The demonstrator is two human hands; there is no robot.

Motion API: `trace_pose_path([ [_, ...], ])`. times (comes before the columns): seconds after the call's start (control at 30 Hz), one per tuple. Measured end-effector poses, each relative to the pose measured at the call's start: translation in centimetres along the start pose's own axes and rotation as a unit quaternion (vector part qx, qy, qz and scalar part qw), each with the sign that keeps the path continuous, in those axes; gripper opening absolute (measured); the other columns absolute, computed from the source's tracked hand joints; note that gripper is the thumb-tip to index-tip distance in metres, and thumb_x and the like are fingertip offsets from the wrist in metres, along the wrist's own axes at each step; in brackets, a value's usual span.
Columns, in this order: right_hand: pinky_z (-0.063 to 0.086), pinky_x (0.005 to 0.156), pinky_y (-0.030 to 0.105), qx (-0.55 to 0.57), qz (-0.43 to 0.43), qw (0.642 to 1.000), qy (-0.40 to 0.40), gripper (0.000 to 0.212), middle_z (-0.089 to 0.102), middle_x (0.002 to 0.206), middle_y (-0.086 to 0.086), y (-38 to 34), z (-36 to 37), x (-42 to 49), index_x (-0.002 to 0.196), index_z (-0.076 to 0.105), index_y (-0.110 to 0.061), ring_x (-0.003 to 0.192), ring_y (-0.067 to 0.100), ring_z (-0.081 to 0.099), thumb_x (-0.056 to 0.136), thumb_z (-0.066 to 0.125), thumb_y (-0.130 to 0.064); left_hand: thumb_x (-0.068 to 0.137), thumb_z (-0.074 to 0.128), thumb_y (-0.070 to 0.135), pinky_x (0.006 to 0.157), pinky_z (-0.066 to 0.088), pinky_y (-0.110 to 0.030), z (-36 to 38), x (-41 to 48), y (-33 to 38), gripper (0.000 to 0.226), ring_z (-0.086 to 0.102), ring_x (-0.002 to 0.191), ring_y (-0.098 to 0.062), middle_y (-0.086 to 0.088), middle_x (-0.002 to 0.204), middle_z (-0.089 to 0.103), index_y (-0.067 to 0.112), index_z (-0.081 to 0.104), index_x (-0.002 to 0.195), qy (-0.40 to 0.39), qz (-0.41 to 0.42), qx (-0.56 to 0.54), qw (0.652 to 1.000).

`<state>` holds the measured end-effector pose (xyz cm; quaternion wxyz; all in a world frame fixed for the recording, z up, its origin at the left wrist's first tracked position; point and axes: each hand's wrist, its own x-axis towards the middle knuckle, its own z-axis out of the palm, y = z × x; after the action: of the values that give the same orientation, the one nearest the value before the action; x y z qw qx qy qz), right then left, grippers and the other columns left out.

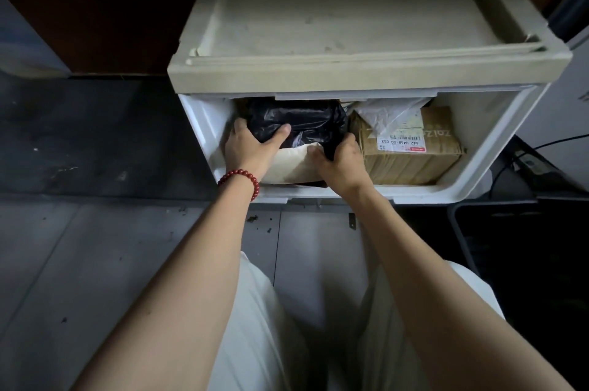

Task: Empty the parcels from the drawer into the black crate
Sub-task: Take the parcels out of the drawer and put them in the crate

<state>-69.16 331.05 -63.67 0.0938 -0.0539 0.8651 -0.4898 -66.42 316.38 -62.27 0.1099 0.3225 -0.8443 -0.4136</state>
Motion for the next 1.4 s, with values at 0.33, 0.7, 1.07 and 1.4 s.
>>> trace_pose_path([
  [0.33,0.039,0.104,0.038,0.061,-0.030,0.997,0.022,0.045,0.055,0.125,0.010,-0.2,-2.6,-3.0,0.126,0.047,-0.010,0.125,0.026,0.045,0.091,0.063,-0.033,0.086,0.058,0.055,0.084,0.037,-0.025,-2.3,-3.5,0.1,0.050,0.053,0.110,-0.015,0.010,0.110,0.053,0.023,0.052,0.124,-0.037,0.004,-0.077,0.996],
  [0.7,0.043,0.069,0.022,0.142,-0.034,0.989,-0.030,0.021,0.059,0.082,-0.014,0.1,-6.1,-5.5,0.088,0.048,-0.033,0.076,0.003,0.057,0.089,0.060,-0.050,0.083,0.062,0.053,0.085,0.043,-0.027,-3.4,-6.7,0.9,0.039,0.057,0.104,-0.019,0.007,0.107,0.062,0.028,0.056,0.112,-0.030,0.044,-0.115,0.992],
  [1.07,0.053,0.061,0.017,0.299,-0.026,0.952,-0.067,0.042,0.071,0.085,-0.012,-0.5,-6.5,-6.5,0.105,0.049,-0.028,0.074,0.004,0.069,0.077,0.079,-0.035,0.078,0.066,0.056,0.078,0.046,-0.029,-4.3,-6.9,1.2,0.037,0.060,0.096,-0.017,0.007,0.100,0.063,0.027,0.057,0.097,-0.040,-0.009,-0.187,0.982],
  [1.4,0.052,0.064,0.019,0.327,0.006,0.945,0.015,0.037,0.067,0.097,-0.002,-0.4,-6.6,-6.1,0.099,0.045,-0.033,0.075,0.006,0.066,0.079,0.076,-0.039,0.071,0.077,0.050,0.067,0.042,-0.024,-4.6,-7.9,1.4,0.067,0.048,0.085,0.002,0.013,0.100,0.049,0.035,0.030,0.116,-0.090,0.002,-0.193,0.977],
])
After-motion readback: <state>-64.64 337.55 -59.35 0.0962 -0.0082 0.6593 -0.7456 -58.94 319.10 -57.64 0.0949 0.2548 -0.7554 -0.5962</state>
